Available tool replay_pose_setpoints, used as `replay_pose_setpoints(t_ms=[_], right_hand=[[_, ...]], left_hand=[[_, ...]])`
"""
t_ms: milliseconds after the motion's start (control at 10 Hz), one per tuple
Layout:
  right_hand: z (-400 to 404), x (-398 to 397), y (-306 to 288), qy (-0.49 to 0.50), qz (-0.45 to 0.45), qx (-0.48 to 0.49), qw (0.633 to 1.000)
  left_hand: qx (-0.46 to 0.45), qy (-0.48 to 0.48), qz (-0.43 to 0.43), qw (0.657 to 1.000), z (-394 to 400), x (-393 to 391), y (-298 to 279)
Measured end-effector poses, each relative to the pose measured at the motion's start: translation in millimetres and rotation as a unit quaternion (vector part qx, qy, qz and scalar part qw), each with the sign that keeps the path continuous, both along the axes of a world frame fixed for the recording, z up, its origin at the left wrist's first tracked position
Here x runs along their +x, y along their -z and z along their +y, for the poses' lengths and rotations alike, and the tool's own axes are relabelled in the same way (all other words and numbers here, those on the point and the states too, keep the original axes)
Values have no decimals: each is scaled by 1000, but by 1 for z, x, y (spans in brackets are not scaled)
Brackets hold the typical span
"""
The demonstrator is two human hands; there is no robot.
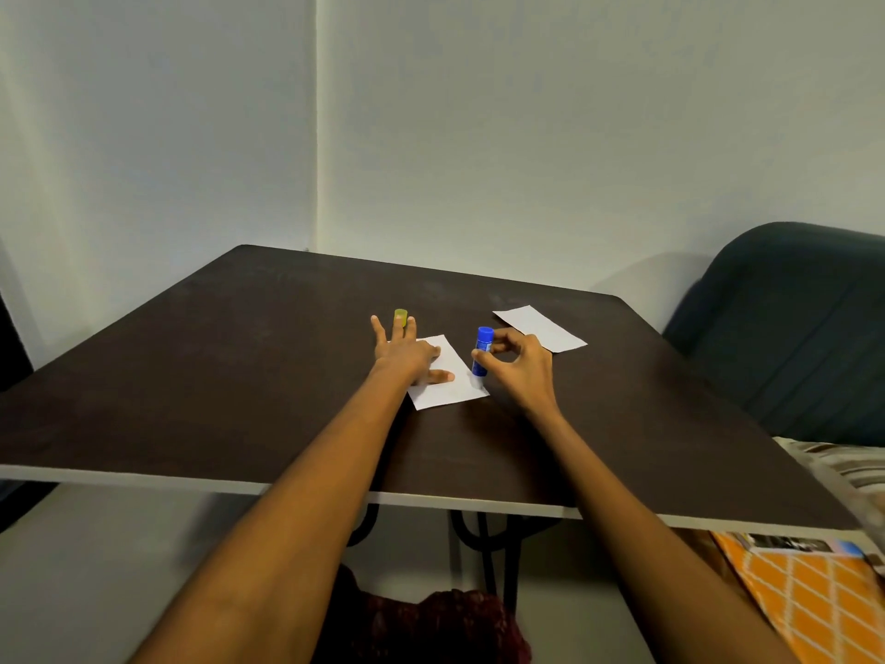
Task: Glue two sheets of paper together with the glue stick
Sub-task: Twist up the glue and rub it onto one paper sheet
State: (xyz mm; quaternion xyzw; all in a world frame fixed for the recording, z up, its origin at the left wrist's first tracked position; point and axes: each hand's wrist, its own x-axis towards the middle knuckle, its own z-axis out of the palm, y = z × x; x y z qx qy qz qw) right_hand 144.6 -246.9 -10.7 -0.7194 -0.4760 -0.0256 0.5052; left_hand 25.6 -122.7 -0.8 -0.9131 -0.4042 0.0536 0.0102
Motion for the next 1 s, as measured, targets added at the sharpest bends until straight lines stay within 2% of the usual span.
replay_pose_setpoints(t_ms=[400,800,900,1000], right_hand=[[-16,6,1,-6,-14,12,1000],[-14,8,-2,-23,22,17,999],[-11,7,-2,-22,37,21,999],[-4,11,-7,-7,78,72,994]], left_hand=[[3,-6,2,1000,-2,-1,-1],[9,5,-15,1000,-3,-1,1],[41,31,-33,998,-7,-1,0],[73,69,-85,991,-12,0,5]])
